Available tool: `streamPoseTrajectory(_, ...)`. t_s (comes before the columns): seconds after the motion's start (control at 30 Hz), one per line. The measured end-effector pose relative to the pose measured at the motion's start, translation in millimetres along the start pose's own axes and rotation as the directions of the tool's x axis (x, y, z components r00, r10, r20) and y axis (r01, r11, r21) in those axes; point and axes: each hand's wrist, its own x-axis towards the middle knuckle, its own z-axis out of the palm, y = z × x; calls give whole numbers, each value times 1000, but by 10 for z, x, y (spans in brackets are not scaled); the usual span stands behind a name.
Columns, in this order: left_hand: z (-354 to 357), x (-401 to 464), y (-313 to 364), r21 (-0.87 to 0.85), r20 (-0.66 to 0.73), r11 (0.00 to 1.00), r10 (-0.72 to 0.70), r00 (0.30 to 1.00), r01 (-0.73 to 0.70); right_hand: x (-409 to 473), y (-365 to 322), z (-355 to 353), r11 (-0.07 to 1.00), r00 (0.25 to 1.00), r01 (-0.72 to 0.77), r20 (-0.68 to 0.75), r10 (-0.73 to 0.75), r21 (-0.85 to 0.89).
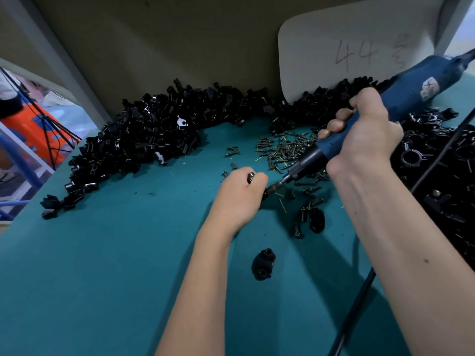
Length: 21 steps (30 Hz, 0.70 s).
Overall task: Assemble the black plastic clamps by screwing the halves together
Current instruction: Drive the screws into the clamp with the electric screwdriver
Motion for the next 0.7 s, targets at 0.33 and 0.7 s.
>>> streamPoseTrajectory(0.33, 21, 28, -181, 55, -287, 982, 187, 940, -179, 157, 31, 43, 978, 956, -193, 238, 169, 78)
streamPoseTrajectory(0.7, -23, 66, -243, 6, -310, 979, 196, 930, -204, 69, 130, 63, 982, 968, -121, 238, 85, 145)
